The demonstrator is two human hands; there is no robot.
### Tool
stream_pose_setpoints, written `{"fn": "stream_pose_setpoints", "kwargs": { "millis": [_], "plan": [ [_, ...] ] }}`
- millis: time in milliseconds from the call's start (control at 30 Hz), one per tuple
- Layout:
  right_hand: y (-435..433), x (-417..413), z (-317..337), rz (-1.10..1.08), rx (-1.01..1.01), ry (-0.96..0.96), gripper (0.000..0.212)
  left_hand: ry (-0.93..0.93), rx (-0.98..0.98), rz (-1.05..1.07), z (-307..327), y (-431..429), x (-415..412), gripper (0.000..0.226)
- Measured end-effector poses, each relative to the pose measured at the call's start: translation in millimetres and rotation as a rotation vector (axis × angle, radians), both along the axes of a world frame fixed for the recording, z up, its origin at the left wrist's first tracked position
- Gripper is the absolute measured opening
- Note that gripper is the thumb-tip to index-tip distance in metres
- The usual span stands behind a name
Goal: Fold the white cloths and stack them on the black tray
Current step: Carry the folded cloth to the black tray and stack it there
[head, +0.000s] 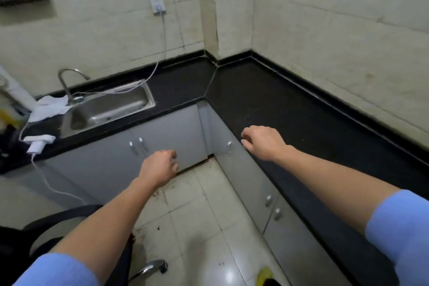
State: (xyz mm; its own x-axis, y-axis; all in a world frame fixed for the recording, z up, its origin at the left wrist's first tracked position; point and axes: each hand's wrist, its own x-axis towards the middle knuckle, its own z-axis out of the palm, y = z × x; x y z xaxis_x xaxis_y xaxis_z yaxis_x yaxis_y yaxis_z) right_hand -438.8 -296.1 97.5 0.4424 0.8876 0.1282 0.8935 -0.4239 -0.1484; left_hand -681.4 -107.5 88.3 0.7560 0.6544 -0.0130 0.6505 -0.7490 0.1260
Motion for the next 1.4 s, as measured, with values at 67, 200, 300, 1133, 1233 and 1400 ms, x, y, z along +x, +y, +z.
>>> {"fn": "stream_pose_setpoints", "kwargs": {
  "millis": [67, 200, 300, 1133, 1233, 1400],
  "plan": [
    [41, -1, -11, 0.066, -0.017, -0.003, 0.03, 0.008, -0.023, 0.063, -12, 27, -13, 0.031],
    [126, 10, -33, 0.185, -0.05, 0.003, 0.03, 0.021, -0.058, 0.171, -28, 85, -21, 0.031],
    [197, 26, -43, 0.275, -0.062, -0.012, 0.031, 0.019, -0.069, 0.256, -37, 137, -17, 0.03],
    [671, 27, -61, 0.674, -0.203, 0.106, 0.033, -0.073, -0.212, 0.77, -65, 482, -40, 0.019],
    [715, 32, -58, 0.635, -0.208, 0.104, 0.033, -0.1, -0.194, 0.753, -60, 534, -32, 0.014],
    [770, 31, -63, 0.655, -0.256, 0.113, 0.034, -0.103, -0.203, 0.765, -70, 590, -23, 0.02]
  ]
}}
